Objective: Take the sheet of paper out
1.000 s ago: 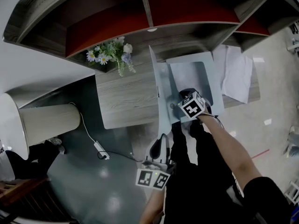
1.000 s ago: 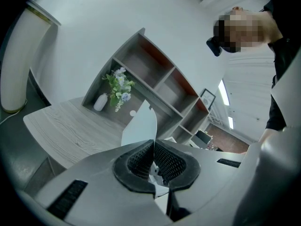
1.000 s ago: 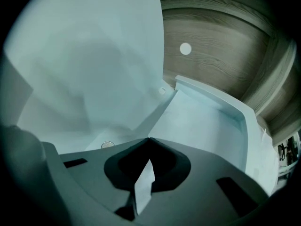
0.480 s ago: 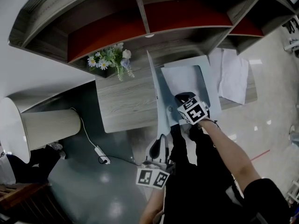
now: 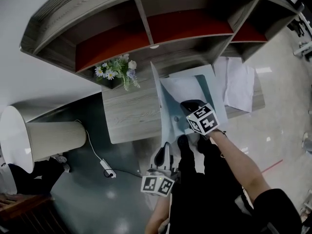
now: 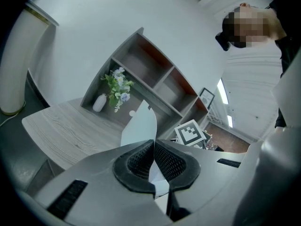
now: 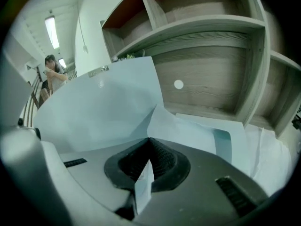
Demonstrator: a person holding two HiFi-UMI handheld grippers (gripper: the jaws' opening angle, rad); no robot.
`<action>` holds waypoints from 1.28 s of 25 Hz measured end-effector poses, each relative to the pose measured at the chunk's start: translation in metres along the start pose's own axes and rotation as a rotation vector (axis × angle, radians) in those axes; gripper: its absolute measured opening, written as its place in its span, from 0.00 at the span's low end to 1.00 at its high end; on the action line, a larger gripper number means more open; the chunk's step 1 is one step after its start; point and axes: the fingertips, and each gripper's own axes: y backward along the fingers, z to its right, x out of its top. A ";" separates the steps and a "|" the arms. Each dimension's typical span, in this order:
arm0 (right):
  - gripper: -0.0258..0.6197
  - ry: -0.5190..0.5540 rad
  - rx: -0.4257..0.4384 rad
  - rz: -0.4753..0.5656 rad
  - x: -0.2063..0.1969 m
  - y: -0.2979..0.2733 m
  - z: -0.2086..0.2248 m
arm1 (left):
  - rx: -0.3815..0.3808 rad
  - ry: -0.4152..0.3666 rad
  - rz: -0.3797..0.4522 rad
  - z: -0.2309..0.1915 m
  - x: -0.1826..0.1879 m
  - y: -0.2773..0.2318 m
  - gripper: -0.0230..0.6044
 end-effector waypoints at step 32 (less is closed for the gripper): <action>0.06 -0.135 0.049 0.413 0.064 0.198 -0.010 | -0.013 -0.129 -0.035 0.023 -0.006 -0.008 0.11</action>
